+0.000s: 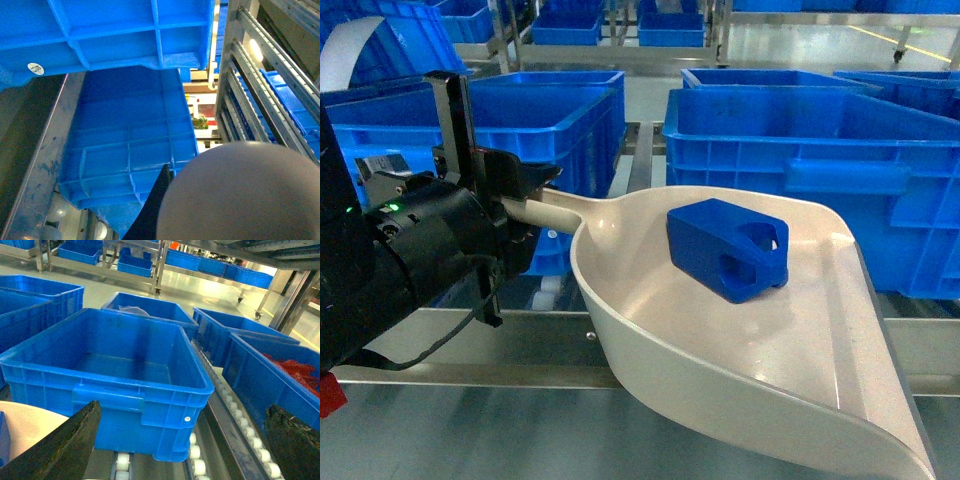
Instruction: Place part in tray to right shelf
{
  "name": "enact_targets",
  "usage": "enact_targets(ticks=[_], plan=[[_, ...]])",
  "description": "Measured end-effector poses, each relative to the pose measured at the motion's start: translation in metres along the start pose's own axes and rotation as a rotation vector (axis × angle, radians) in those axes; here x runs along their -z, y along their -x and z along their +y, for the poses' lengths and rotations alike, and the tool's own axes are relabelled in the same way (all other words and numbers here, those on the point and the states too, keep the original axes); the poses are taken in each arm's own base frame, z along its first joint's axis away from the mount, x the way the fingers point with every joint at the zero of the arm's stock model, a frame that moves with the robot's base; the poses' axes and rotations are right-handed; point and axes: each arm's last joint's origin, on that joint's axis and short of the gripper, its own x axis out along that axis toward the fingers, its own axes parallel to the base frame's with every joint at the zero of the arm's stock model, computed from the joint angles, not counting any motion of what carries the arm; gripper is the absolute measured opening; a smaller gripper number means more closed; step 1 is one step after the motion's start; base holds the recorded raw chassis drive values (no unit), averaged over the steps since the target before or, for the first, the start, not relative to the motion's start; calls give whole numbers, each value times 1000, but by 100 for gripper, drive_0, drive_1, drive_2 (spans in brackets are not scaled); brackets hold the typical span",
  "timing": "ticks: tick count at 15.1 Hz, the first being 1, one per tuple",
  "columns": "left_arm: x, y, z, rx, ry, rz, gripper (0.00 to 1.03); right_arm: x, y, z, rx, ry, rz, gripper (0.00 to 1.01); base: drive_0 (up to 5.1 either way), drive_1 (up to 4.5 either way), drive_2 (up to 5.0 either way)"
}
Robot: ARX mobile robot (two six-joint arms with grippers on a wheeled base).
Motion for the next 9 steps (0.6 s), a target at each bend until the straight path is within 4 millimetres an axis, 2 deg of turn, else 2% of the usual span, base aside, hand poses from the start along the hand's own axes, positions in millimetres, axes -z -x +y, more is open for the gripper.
enact_targets(ticks=[9], plan=[[0, 0, 0, 0, 0, -1, 12, 0, 0, 0, 0, 0, 0, 98, 0, 0, 0]])
